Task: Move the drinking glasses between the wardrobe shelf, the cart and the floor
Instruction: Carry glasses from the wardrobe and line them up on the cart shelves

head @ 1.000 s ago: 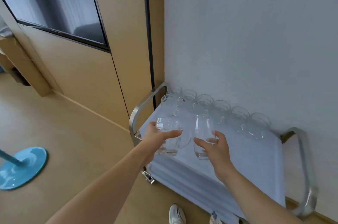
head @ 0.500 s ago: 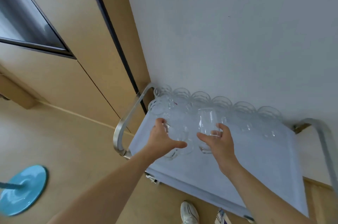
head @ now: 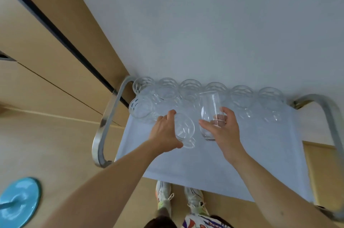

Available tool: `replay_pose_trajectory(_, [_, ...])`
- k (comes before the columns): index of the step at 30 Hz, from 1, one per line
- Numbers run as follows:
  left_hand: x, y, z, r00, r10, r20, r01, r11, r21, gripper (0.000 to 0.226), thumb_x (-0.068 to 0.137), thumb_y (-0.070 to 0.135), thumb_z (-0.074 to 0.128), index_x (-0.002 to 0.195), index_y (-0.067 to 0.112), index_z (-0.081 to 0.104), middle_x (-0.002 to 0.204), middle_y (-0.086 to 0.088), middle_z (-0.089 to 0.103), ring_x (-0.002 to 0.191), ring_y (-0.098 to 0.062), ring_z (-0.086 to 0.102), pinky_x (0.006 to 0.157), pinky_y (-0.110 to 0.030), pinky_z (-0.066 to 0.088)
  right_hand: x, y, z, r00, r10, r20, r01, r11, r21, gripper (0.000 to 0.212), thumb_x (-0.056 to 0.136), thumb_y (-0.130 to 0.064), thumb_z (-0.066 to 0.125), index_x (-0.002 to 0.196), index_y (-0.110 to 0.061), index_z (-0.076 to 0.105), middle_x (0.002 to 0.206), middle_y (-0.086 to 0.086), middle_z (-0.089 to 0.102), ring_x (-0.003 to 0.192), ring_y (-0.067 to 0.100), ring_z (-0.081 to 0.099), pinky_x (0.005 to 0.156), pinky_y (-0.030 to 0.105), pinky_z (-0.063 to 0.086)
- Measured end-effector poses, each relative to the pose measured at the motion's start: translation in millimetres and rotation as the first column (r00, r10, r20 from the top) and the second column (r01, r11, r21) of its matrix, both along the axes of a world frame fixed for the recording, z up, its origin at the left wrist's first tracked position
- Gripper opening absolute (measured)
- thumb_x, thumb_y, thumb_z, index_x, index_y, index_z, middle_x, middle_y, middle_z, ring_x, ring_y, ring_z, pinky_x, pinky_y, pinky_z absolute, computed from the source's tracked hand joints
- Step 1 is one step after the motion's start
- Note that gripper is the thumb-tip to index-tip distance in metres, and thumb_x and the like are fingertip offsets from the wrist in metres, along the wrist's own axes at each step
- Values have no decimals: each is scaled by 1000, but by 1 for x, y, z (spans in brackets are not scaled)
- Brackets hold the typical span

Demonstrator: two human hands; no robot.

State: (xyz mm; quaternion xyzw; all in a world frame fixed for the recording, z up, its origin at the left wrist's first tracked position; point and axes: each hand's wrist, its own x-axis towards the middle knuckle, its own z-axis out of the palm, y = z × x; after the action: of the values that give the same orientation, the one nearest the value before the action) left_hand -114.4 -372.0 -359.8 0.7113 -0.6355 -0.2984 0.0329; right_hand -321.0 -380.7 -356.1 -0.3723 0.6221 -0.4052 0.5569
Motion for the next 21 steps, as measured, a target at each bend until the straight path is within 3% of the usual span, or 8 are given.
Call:
replay_pose_trajectory(3, [3, -14, -3, 992, -126, 28, 126, 992, 20, 125, 58, 27, 91, 153, 28, 11, 138, -4, 45, 127, -26, 37, 95, -35, 45, 4, -1, 1, 999, -42, 4, 42, 999, -2, 81, 67, -26, 95, 132, -35, 47, 120, 3, 58, 110, 18, 63, 67, 28, 59])
replay_pose_trajectory(7, [9, -35, -2, 963, -264, 51, 264, 964, 4, 115, 61, 23, 89, 152, 21, 20, 147, 1, 30, 130, -24, 34, 96, -33, 48, 14, -3, 6, 995, -96, -15, 95, 995, -23, 79, 66, -25, 96, 128, -37, 49, 117, 2, 58, 108, 18, 64, 62, 22, 56])
replay_pose_trajectory(11, [17, -49, -4, 933, -346, 100, 350, 937, -23, 107, 64, 22, 87, 150, 15, 24, 143, 2, 28, 126, -25, 37, 95, -37, 52, 25, -3, 11, 990, -141, -26, 140, 990, -25, 82, 59, -32, 98, 124, -41, 49, 115, -1, 57, 109, 16, 62, 88, 50, 59])
replay_pose_trajectory(13, [24, -54, -6, 922, -370, 114, 376, 926, -35, 103, 66, 22, 85, 149, 14, 24, 142, 1, 29, 126, -25, 40, 96, -39, 52, 33, -5, 16, 987, -158, -38, 157, 987, -29, 85, 52, -38, 95, 124, -40, 50, 116, 0, 59, 109, 18, 63, 92, 56, 56])
replay_pose_trajectory(18, [37, -62, -15, 890, -429, 151, 441, 896, -51, 115, 73, 32, 82, 160, 24, 6, 147, -2, 31, 132, -26, 37, 101, -39, 49, 49, -8, 23, 983, -174, -58, 171, 984, -53, 80, 50, -39, 94, 115, -50, 50, 114, -3, 61, 102, 12, 66, 93, 52, 57])
replay_pose_trajectory(21, [41, -62, -19, 856, -448, 258, 490, 862, -128, 108, 75, 43, 78, 160, 26, 12, 147, -4, 36, 133, -27, 33, 108, -38, 38, 56, -8, 24, 979, -190, -68, 187, 981, -60, 78, 52, -37, 96, 114, -52, 50, 115, -4, 61, 102, 11, 66, 92, 49, 58])
